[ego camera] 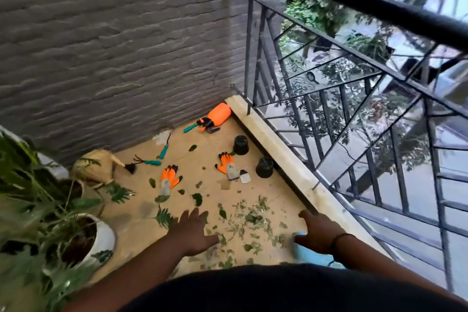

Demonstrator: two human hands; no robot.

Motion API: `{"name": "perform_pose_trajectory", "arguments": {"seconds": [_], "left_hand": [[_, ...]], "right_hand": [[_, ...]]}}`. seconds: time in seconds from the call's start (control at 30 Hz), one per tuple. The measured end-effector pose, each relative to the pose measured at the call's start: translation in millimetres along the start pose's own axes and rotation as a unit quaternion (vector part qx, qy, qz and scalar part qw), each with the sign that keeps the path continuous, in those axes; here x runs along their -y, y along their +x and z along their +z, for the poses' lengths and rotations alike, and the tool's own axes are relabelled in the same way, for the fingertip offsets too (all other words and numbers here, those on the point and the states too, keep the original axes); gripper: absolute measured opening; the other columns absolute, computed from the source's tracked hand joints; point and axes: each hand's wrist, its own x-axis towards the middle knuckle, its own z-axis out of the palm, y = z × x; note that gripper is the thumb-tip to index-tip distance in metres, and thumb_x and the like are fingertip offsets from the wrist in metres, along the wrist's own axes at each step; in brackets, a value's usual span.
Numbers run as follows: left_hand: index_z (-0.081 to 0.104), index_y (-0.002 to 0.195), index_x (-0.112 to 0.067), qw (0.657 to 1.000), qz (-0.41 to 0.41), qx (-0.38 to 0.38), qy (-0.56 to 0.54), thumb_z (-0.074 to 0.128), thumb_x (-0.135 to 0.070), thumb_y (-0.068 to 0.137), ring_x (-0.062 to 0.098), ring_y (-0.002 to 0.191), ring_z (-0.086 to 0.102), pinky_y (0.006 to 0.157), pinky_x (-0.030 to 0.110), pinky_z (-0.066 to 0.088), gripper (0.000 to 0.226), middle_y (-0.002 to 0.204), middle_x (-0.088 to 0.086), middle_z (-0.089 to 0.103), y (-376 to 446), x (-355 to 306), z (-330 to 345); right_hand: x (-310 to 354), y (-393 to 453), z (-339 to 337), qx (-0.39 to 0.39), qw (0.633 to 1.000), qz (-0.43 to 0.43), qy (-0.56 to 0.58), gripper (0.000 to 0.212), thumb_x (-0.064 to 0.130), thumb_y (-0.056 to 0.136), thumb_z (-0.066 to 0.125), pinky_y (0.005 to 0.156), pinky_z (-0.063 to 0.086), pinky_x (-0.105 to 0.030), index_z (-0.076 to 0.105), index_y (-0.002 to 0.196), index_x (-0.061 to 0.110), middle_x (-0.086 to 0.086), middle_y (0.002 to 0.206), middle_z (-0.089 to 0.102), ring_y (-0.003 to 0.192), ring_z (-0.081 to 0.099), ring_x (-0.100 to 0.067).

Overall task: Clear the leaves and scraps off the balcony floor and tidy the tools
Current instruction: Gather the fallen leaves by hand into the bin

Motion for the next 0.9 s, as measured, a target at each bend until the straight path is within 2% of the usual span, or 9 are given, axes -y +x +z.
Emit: {"name": "perform_pose_trajectory", "arguments": {"seconds": [0.2,0.4,0.57,0.77,0.9], "left_hand": [[0.004,0.158,-0.025,0.999,0.018,0.014,0.03,0.039,-0.075,0.088,0.029,0.151,0.002,0.121,0.047,0.012,0.092,0.165,0.004,-0.002,44.8,-13.2,-24.7],[0.004,0.158,-0.026,0.996,0.036,0.035,0.068,0.038,-0.075,0.088,0.028,0.151,0.002,0.12,0.048,0.01,0.092,0.165,0.004,-0.003,87.5,-27.0,-41.8],[0.004,0.158,-0.026,0.994,0.017,0.065,0.091,0.036,-0.077,0.088,0.029,0.151,0.001,0.121,0.047,0.008,0.092,0.165,0.004,-0.003,113.3,-18.8,-67.8],[0.005,0.158,-0.026,0.998,-0.015,0.05,0.031,0.038,-0.076,0.088,0.026,0.151,0.003,0.121,0.045,0.012,0.092,0.165,0.003,0.0,152.2,-16.7,-89.8],[0.005,0.158,-0.027,0.997,0.014,0.076,0.027,0.04,-0.075,0.088,0.025,0.151,0.002,0.121,0.044,0.012,0.092,0.165,0.002,-0.001,176.9,-14.0,-85.8]], "right_hand": [[3.7,20.7,-3.5,0.011,1.0,0.01,0.009,0.074,0.065,0.083,0.056,0.098,0.046,-0.037,0.034,0.142,0.026,-0.005,0.135,0.052,0.122,0.051,-0.025],[-5.8,77.9,0.0,0.066,0.996,0.014,0.05,0.073,0.06,0.083,0.06,0.096,0.045,-0.035,0.034,0.142,0.024,-0.005,0.132,0.053,0.121,0.05,-0.025],[-14.9,124.4,-7.3,0.12,0.991,0.012,0.056,0.073,0.06,0.083,0.059,0.096,0.045,-0.037,0.033,0.142,0.025,-0.004,0.136,0.049,0.124,0.047,-0.025],[-19.1,172.8,-25.6,0.134,0.99,0.0,0.039,0.076,0.062,0.082,0.059,0.095,0.047,-0.037,0.033,0.143,0.023,-0.006,0.133,0.052,0.121,0.05,-0.026],[-10.9,195.2,-25.0,0.136,0.989,0.028,0.057,0.077,0.062,0.083,0.059,0.095,0.048,-0.038,0.033,0.144,0.022,-0.006,0.134,0.052,0.121,0.051,-0.027]]}}
